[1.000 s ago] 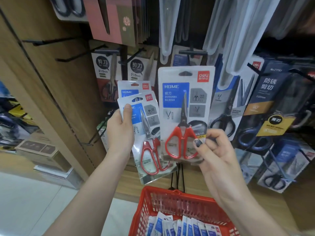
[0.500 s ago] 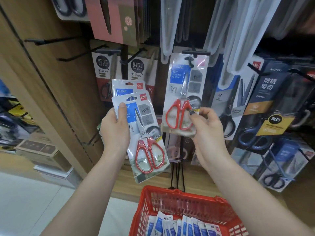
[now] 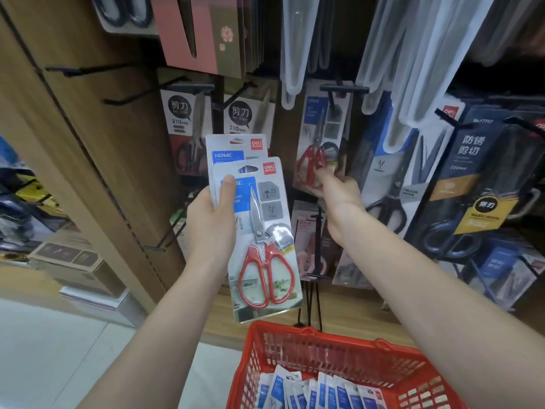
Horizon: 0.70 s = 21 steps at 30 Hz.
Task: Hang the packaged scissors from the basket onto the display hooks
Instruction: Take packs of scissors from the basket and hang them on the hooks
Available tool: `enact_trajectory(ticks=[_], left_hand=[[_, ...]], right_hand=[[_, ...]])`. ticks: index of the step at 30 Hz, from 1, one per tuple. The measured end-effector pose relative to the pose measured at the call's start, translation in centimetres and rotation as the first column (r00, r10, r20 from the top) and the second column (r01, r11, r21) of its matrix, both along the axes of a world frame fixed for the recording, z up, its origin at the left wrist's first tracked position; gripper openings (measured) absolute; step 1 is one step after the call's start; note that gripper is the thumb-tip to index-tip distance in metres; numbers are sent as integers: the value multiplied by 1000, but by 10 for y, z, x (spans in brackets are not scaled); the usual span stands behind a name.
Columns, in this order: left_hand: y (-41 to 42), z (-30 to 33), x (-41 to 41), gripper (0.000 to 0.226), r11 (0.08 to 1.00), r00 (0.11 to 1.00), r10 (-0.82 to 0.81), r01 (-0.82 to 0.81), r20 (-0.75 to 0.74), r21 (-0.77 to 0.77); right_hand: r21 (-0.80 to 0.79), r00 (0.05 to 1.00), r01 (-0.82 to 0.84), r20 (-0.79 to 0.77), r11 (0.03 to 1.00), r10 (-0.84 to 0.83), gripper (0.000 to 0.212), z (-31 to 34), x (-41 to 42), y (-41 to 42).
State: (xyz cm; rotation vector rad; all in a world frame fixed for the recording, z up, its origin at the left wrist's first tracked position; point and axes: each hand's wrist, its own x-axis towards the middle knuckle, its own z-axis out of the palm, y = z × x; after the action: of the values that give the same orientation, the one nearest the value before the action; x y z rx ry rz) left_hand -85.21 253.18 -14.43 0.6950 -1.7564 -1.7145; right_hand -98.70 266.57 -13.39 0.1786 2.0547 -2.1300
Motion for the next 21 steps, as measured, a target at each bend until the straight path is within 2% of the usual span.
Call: enact_trajectory(ticks=[3, 6, 8, 10, 12, 16, 21], left_hand=[[2, 0, 0, 29, 1000, 1000, -16, 17, -8, 19], [4, 2, -2, 27, 999, 1000, -23, 23, -13, 44], [5, 2, -3, 27, 998, 1000, -22, 23, -8, 57], [5, 2, -4, 25, 997, 1000, -18, 19, -20, 80], [6, 1, -4, 25, 994, 999, -15, 19, -39, 109], [10, -1, -5, 23, 995, 999, -20, 25, -50, 100], [13, 2, -4, 33, 1000, 997, -3, 4, -76, 26]], right_hand=[[131, 1000, -24, 22, 991, 21, 67, -7, 18, 10], [29, 974, -215, 79, 976, 212, 51, -9, 50, 22], [-27, 922, -378, 80, 925, 379, 43, -10, 73, 30], [112, 881, -472, 18, 875, 473, 38, -17, 90, 36], [190, 867, -485, -26, 853, 498, 30, -24, 99, 38], [103, 860, -498, -69, 861, 505, 18, -31, 100, 47], [7, 865, -483, -155, 876, 478, 13, -38, 103, 66]])
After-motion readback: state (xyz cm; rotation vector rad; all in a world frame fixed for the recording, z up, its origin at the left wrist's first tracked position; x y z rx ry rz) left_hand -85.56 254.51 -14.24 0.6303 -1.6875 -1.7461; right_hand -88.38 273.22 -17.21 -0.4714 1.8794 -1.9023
